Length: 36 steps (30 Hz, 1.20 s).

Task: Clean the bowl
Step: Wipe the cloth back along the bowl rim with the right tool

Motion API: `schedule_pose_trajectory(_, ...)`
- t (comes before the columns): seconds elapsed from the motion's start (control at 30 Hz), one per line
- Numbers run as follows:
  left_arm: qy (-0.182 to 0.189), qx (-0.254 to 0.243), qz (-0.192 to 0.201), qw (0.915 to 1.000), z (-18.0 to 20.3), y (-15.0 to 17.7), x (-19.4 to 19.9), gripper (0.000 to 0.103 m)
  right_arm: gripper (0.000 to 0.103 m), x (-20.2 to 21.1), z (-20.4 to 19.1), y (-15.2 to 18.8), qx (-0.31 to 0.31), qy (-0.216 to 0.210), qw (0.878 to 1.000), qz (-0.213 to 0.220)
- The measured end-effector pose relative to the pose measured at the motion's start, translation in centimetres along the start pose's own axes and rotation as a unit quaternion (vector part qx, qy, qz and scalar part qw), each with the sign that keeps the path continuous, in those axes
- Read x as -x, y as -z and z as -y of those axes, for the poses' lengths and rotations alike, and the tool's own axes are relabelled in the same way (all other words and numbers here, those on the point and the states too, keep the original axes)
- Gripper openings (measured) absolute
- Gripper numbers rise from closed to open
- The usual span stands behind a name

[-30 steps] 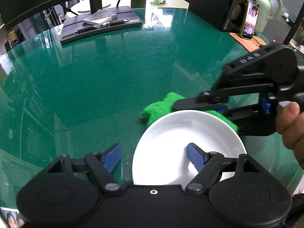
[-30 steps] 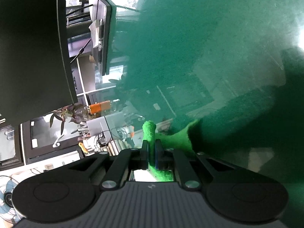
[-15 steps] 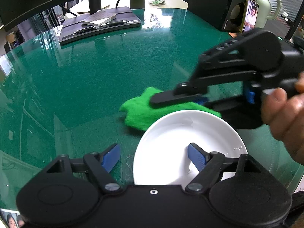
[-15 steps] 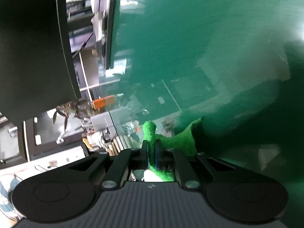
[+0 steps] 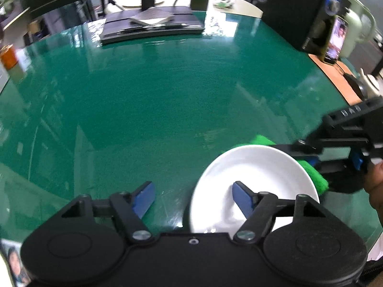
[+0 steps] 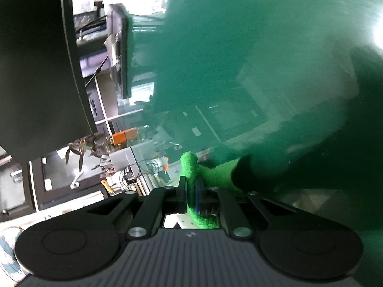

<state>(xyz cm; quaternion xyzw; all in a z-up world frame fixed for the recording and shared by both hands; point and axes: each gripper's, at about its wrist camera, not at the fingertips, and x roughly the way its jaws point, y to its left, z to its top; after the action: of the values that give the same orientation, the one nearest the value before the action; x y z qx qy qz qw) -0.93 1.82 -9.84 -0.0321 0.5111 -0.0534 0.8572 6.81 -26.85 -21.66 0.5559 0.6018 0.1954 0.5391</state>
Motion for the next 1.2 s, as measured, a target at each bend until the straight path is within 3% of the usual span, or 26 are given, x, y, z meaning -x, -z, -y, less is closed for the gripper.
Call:
schedule_pose_trajectory(0.17, -0.020, -0.038, -0.016, 0.9989, 1.5, 1.4, 0.7, 0.067, 0.008, -0.3, -0.5, -0.4, 0.008, 0.001, 1.000, 0.002)
schedule_pose_trajectory(0.3, -0.018, -0.025, -0.016, 0.9994, 1.4, 1.9, 0.9, 0.039, 0.008, -1.4, -1.8, -0.8, 0.016, -0.001, 1.000, -0.001)
schedule_pose_trajectory(0.43, -0.011, -0.021, -0.013, 0.9996, 1.0, 2.1, 1.1, 0.030, 0.008, -2.7, -3.1, -1.0, 0.029, -0.007, 1.000, -0.007)
schedule_pose_trajectory(0.67, 0.006, -0.055, -0.013, 0.9984, 0.6, 0.2, 0.1, 0.025, 0.008, -2.1, -2.6, -0.2, 0.028, -0.024, 0.999, -0.014)
schedule_pose_trajectory(0.73, 0.006, -0.067, -0.012, 0.9977, 0.4, -0.5, -0.4, 0.031, 0.008, -1.2, -2.1, 0.1, 0.021, -0.030, 0.999, -0.012)
schedule_pose_trajectory(0.93, 0.005, -0.107, 0.004, 0.9942, 0.2, -2.0, -1.6, 0.032, 0.008, 1.1, 0.2, 0.8, -0.018, -0.034, 0.999, 0.006)
schedule_pose_trajectory(1.2, -0.001, -0.101, 0.015, 0.9947, 0.5, -1.8, -1.7, 0.033, 0.008, -1.9, -1.3, -0.6, -0.026, -0.006, 1.000, 0.012)
